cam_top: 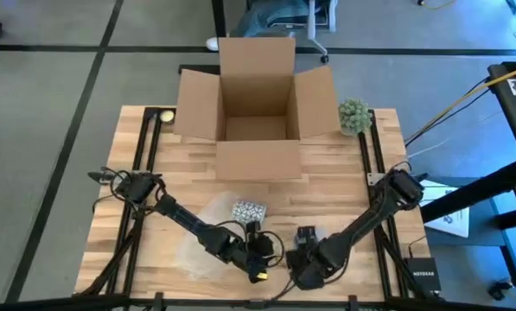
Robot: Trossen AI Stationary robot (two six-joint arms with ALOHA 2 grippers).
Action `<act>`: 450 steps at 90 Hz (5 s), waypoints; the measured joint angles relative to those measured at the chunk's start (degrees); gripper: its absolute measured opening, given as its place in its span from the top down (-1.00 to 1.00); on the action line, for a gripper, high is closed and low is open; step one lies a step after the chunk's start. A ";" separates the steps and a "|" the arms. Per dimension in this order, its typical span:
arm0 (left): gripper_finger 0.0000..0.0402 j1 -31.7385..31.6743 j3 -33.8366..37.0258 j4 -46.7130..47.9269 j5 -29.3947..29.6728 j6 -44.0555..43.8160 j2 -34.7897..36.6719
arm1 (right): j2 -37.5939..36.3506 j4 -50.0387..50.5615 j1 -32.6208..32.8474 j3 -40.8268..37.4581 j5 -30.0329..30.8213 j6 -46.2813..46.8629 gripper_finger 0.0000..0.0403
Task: Wrap mug
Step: Put the wrapped green mug into the brown cardboard box, then adjust the white patterned mug
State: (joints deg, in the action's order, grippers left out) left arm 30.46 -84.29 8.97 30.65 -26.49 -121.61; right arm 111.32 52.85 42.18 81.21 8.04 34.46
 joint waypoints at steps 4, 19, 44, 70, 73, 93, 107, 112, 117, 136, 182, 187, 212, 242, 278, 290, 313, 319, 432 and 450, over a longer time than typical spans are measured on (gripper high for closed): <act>0.05 0.58 0.00 1.08 0.69 0.03 1.11 | -1.07 0.82 0.76 1.25 0.43 -0.04 0.89; 0.05 3.12 0.00 5.82 3.59 -0.09 6.37 | -3.79 2.19 3.39 5.26 3.63 -1.76 0.89; 0.05 6.59 0.00 14.81 4.60 -1.94 15.60 | -7.49 2.08 3.99 14.57 9.59 -12.69 0.90; 0.05 9.71 -0.01 27.71 6.10 -8.80 20.10 | -9.55 2.98 -3.03 28.93 11.99 -31.66 0.90; 0.05 10.16 0.00 28.50 6.55 -9.62 20.07 | -9.84 3.12 -4.37 30.41 12.03 -33.99 0.90; 0.05 13.89 2.09 31.46 10.30 -15.22 20.10 | -11.35 3.47 -18.89 38.31 11.87 -46.11 0.90; 0.05 14.71 5.82 31.89 13.04 -18.75 20.07 | -11.42 3.25 -34.58 42.32 10.89 -48.39 0.90; 0.05 14.60 7.31 31.59 15.03 -20.26 20.07 | -11.53 2.42 -40.72 42.54 9.72 -48.27 0.90; 0.05 14.41 8.84 31.89 16.92 -21.65 20.07 | -11.53 1.59 -46.88 42.25 8.27 -47.66 0.90; 0.05 13.52 12.22 32.29 18.20 -24.60 20.03 | -10.23 -6.24 -64.95 32.11 -4.09 -40.86 0.91; 0.05 12.94 13.49 32.05 18.02 -20.30 20.03 | -8.79 -25.38 -68.50 0.63 -13.03 -34.71 0.91; 0.05 12.98 13.49 31.98 18.00 -19.78 20.03 | -8.84 -26.64 -68.49 -2.01 -13.03 -34.70 0.91; 0.05 12.96 13.49 32.00 17.58 -19.40 20.03 | -9.27 -27.71 -68.50 -6.33 -16.07 -32.98 0.82; 0.05 12.98 13.49 32.08 16.17 -19.51 20.03 | -8.94 -29.28 -68.44 -6.34 -18.03 -28.90 0.40; 0.05 12.98 13.49 32.18 16.18 -19.53 20.03 | -9.83 -28.89 -68.35 2.41 -14.58 -30.30 -0.05; 0.05 12.98 13.49 32.40 16.18 -20.02 20.03 | -10.07 -28.69 -67.98 6.50 -15.73 -30.38 -0.06; 0.05 12.98 13.49 32.46 16.20 -20.28 20.03 | -11.43 -21.52 -63.22 19.83 -16.87 -32.19 -0.06; 0.05 13.05 13.49 32.44 16.14 -20.77 20.03 | -11.88 -18.28 -59.52 23.76 -17.16 -34.18 -0.06; 0.05 9.10 14.49 35.02 9.92 -22.75 20.03 | -9.57 -67.56 -16.45 -33.57 28.74 -30.30 -0.06; 0.05 9.10 14.49 34.94 9.15 -22.59 20.03 | -5.55 -75.09 -21.47 -33.64 20.57 -32.79 -0.02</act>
State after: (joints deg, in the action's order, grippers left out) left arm 39.56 -69.80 43.91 39.80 -49.09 -101.58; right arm 105.77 -22.24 20.71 47.57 28.61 1.67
